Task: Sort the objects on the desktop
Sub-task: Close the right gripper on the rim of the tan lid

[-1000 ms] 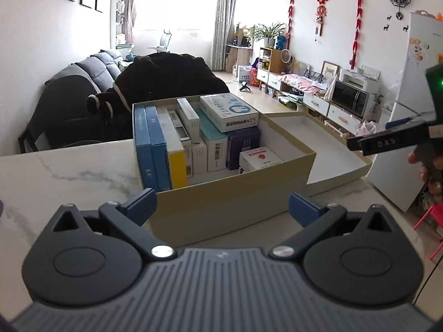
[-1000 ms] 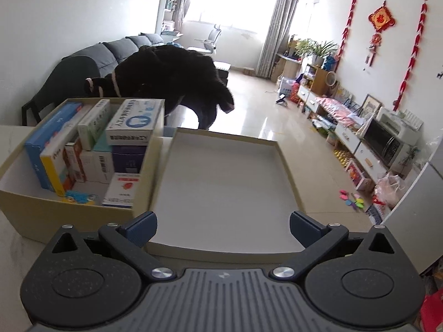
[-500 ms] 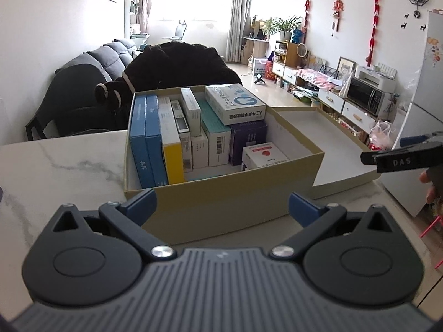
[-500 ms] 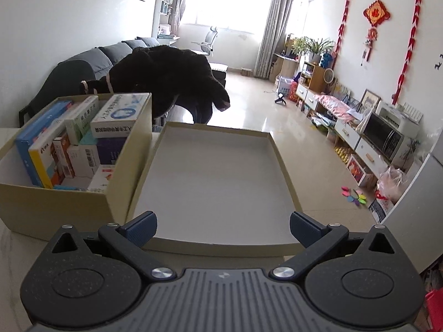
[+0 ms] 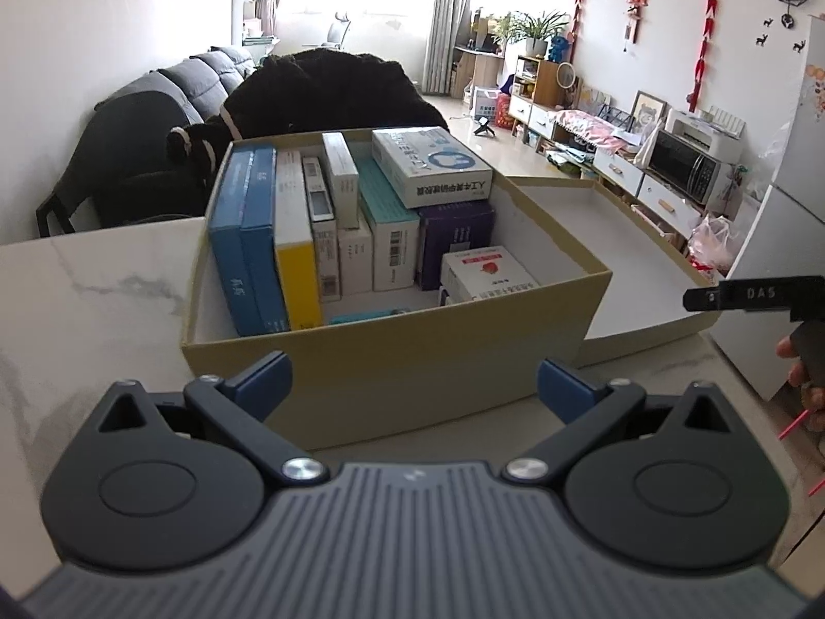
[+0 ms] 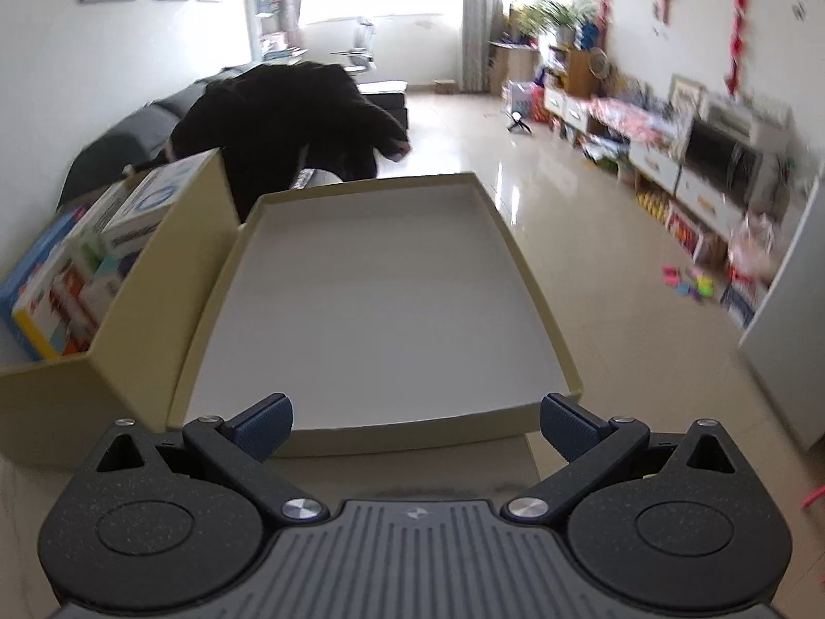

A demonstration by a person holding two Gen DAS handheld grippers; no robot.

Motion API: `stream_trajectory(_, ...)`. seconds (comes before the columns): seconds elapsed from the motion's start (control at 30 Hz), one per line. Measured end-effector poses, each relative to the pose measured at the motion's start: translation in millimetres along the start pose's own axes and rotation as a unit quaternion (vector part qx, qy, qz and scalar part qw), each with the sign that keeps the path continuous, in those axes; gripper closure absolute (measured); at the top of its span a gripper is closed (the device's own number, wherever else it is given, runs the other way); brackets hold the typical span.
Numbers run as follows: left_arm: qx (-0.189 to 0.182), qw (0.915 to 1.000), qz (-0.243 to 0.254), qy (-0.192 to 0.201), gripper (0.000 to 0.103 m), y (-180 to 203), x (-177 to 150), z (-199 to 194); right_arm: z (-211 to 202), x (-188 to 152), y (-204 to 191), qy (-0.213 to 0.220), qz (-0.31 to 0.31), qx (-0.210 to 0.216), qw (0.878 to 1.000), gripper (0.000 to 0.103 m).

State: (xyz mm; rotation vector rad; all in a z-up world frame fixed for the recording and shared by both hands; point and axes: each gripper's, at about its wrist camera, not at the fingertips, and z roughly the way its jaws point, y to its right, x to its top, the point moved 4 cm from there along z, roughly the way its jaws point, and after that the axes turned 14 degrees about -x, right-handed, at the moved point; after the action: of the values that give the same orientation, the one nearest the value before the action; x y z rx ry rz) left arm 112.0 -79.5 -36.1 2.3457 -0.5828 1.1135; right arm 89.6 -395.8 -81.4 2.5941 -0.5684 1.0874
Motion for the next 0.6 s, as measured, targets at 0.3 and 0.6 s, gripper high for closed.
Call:
stream_trajectory(0.3,-0.005,1.0000,-0.004,-0.006,0.000,3.4,-1.8,10.2,33.8,-5.7,38.6,-0.057,0.107,0.041,0.992,0.000)
stream_trajectory(0.6,-0.013,0.9998,-0.012,-0.008,0.000,3.0,-2.8,14.3,53.8,-16.2,53.6,-0.097,0.158,0.060,0.981,0.000)
